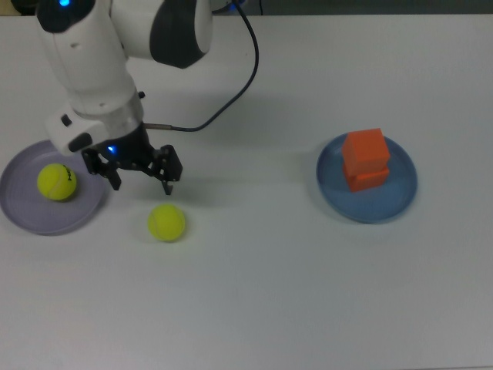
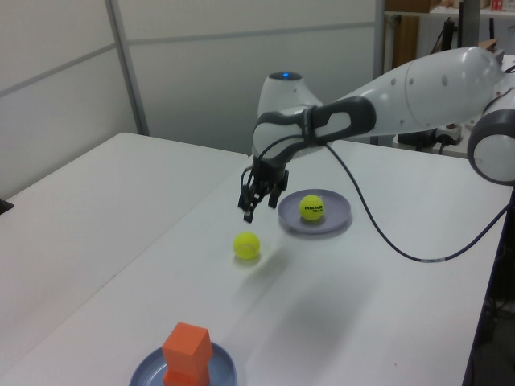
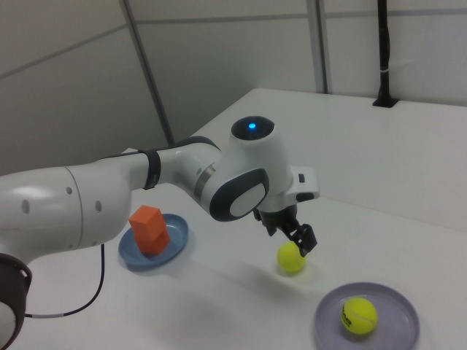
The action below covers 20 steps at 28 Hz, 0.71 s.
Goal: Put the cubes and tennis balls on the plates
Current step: 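Move the gripper to the second tennis ball and grasp it, then lift the ball and lower it onto the lavender plate beside the other ball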
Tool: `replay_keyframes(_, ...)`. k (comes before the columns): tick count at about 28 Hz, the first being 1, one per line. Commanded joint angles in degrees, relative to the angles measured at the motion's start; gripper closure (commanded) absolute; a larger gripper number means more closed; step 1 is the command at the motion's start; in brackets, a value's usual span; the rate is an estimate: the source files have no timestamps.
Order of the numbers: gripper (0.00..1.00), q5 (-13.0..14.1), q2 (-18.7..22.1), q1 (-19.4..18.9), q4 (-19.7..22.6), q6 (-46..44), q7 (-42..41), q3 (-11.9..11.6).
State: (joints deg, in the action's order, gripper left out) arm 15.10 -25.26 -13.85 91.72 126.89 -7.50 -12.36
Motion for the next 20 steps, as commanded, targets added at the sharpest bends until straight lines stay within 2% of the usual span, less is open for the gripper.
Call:
replay_keyframes(1,0.0,1.7,-1.7,0.3,-0.8,-0.4,-2.0,1.1)
replay_keyframes(20,0.0,2.0,-6.6,-1.4,-0.8,7.5,-1.8,2.2)
